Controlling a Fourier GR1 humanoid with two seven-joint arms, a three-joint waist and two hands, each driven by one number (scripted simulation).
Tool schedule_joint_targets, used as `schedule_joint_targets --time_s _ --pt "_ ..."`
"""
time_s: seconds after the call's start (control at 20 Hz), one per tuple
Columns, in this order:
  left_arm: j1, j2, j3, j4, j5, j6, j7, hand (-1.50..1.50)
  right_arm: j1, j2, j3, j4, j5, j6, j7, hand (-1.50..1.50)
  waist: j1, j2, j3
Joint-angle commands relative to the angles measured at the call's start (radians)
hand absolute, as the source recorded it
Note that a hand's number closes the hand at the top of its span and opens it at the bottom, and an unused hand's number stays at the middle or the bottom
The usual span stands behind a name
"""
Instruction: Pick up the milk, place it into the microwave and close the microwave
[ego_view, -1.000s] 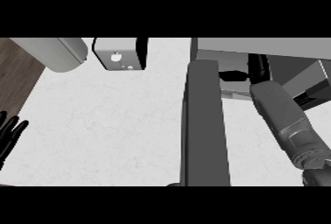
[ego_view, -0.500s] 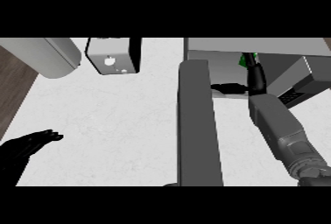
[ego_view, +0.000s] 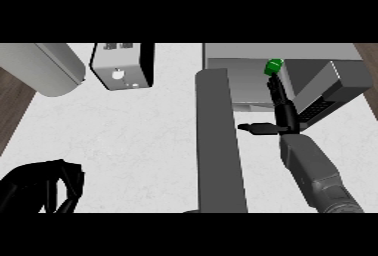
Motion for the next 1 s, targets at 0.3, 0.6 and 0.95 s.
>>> schedule_joint_targets --time_s 0.3,0.6,0.95 --pt "-0.029 -0.005 -0.174 0.057 -0.114 0.053 -0.022 1.50 0.250 0.050 0.087 -0.200 -0.004 0.079 -0.032 -1.50 -0.037 -0.015 -0.003" --pt "-0.073 -0.005 -0.334 0.094 -0.244 0.163 -0.076 1.50 0.444 0.072 0.120 -0.437 -0.046 0.108 0.031 -1.50 -0.042 -0.015 -0.004" --pt "-0.220 -0.005 -0.491 0.248 -0.355 0.265 -0.131 1.50 0.707 0.015 0.161 -0.731 -0.079 0.201 0.081 -1.50 -0.045 -0.012 -0.004"
